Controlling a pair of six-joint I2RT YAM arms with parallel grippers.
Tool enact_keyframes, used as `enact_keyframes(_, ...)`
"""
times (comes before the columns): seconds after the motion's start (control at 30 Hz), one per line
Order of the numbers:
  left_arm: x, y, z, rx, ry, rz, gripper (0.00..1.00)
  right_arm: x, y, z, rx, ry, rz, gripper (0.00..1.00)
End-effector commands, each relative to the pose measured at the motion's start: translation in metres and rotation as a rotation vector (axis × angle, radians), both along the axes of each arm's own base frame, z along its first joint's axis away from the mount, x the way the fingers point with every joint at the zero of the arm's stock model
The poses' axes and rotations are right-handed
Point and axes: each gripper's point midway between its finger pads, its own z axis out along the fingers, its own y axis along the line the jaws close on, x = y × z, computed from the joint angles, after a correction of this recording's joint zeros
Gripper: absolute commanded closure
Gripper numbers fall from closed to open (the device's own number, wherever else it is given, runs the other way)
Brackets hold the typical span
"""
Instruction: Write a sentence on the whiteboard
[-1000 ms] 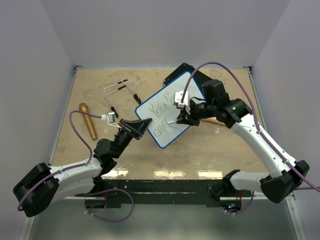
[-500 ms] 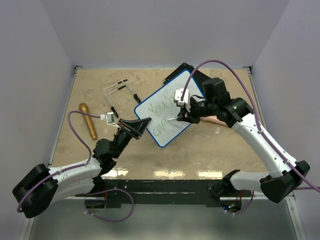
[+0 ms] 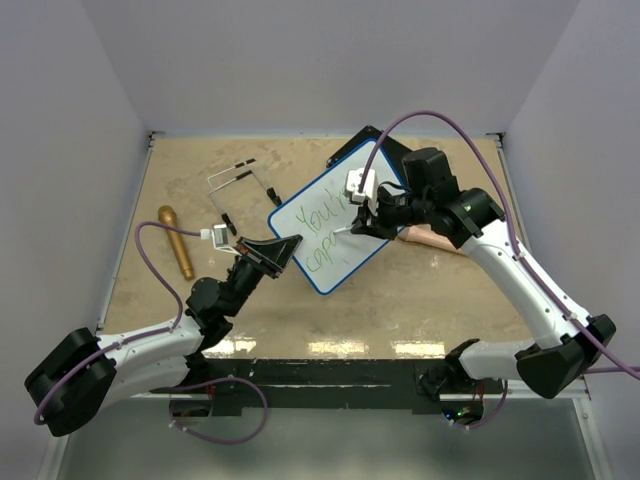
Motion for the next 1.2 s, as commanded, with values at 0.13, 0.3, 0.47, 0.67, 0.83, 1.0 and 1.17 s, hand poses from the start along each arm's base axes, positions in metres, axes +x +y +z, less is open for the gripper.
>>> enact_keyframes(0.13, -0.020, 0.016, 0.070, -0.208, -0.176, -0.024, 1.00, 0.007, 0.004, 0.014, 0.024, -0.034, -0.012, 1.00)
enact_keyframes(0.3, -0.020, 0.019, 0.073, -0.212, -0.179, -0.014, 1.00, 0.002, -0.001, 0.008, 0.016, -0.032, -0.018, 1.00)
enact_keyframes(0.47, -0.019, 0.021, 0.071, -0.211, -0.178, -0.004, 1.00, -0.004, -0.008, -0.002, -0.006, -0.018, -0.028, 1.00)
enact_keyframes(0.67, -0.019, 0.024, 0.073, -0.212, -0.181, 0.004, 1.00, -0.009, -0.012, -0.010, -0.024, -0.008, -0.032, 1.00)
enact_keyframes(0.83, -0.018, 0.027, 0.071, -0.207, -0.178, 0.014, 1.00, -0.011, -0.016, -0.012, -0.030, -0.013, -0.043, 1.00)
enact_keyframes(1.0, -0.018, 0.027, 0.066, -0.204, -0.167, 0.012, 1.00, -0.014, -0.014, 0.022, 0.039, -0.053, -0.013, 1.00)
enact_keyframes(1.17, -0.020, 0.027, 0.064, -0.198, -0.166, 0.003, 1.00, -0.013, -0.009, 0.039, 0.077, -0.064, 0.016, 1.00)
